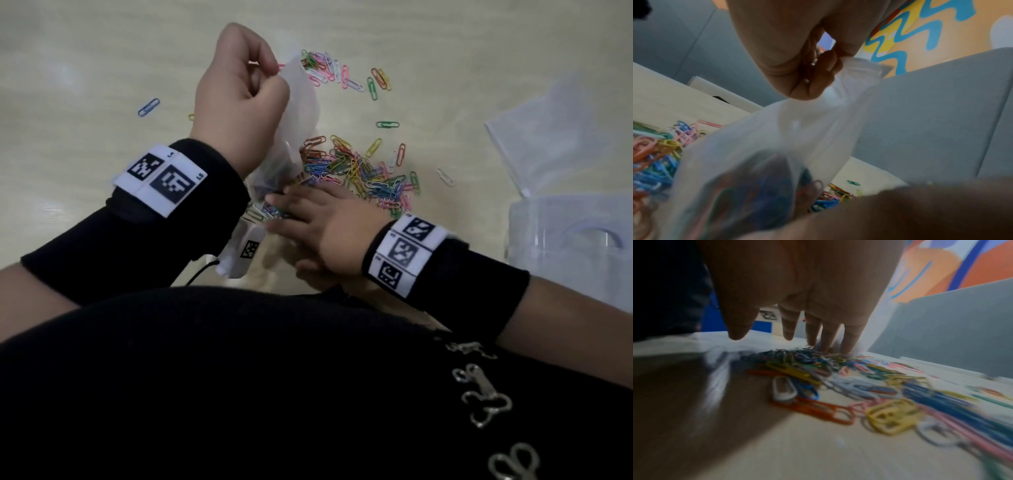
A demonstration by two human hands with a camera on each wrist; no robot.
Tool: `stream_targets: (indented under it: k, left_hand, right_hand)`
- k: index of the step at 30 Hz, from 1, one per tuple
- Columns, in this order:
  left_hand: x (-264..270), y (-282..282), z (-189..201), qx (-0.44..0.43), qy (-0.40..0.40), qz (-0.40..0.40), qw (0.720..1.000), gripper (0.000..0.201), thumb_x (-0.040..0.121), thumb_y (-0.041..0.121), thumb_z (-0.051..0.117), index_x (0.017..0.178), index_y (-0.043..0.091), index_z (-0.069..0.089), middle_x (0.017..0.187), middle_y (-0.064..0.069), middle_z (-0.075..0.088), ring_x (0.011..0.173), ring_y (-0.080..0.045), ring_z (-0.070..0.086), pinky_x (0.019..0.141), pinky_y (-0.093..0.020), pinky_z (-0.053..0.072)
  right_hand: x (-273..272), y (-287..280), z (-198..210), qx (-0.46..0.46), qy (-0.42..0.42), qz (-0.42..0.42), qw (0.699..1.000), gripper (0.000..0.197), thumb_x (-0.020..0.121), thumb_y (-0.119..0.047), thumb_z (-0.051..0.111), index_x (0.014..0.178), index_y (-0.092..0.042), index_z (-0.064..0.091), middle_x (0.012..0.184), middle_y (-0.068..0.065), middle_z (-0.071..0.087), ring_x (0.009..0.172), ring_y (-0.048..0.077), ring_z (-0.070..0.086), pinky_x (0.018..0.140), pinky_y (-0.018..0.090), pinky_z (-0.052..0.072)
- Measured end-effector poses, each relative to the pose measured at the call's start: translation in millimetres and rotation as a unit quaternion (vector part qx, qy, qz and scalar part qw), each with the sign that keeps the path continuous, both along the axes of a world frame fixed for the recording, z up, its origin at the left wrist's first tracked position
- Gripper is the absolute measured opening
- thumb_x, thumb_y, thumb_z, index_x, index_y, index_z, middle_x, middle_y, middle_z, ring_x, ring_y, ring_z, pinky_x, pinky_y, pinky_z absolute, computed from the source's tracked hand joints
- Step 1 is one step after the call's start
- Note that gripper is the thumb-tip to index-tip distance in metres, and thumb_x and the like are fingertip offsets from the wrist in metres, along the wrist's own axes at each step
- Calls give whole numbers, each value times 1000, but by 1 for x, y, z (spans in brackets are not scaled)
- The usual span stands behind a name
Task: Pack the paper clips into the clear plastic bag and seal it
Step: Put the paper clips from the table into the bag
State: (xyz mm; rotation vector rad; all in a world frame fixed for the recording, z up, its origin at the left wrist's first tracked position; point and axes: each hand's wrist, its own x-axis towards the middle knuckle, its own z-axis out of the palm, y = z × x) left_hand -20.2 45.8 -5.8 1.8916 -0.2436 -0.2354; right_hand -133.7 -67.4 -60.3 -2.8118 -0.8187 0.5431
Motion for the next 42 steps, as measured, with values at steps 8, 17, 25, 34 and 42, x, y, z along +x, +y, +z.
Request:
stream_targets:
  k: [8,17,25,34,42]
  left_hand:
    - [-1,5,-6,22,22,-25,999,20,72,12,40,77,30,43,57,5,37,55,-24,42,51,-45,44]
    - [0,3,-7,26,30,-35,999,20,72,11,41,79,30,43,58,6,37,55,-22,41,51,-42,43]
    - [-6,-3,-8,31,47,-66,996,22,74,10,41,79,32,43,57,0,41,48,-17,44,50,-30,42]
    - [-14,-10,-12,23,100,-178,979,27,84,9,53,90,32,39,63,1,62,51,-13,57,54,-30,47]
    - [-16,-15,-21,37,217,-124,967,13,85,7,67,85,15,56,66,-6,69,57,-14,67,50,-25,50]
  right_hand:
    - [-12,-15,-19,-34,-59,0,998,40,91,-31,49,131,-32,55,143,1,50,132,25,47,105,48,38]
    - [-29,-28,0,-41,-26,55,997,63,43,-43,79,102,-23,67,122,11,62,110,35,60,94,45,46]
    - [-16,-61,6,-37,-61,-133,988,48,57,-25,75,103,-16,66,112,13,62,103,38,59,88,45,47]
    - [-5,-70,8,-5,16,-385,923,57,85,-43,64,134,-21,44,133,5,41,122,30,36,98,41,40]
    - [10,-81,14,31,3,-461,887,20,86,-15,61,105,-20,69,112,7,57,104,26,55,86,28,41]
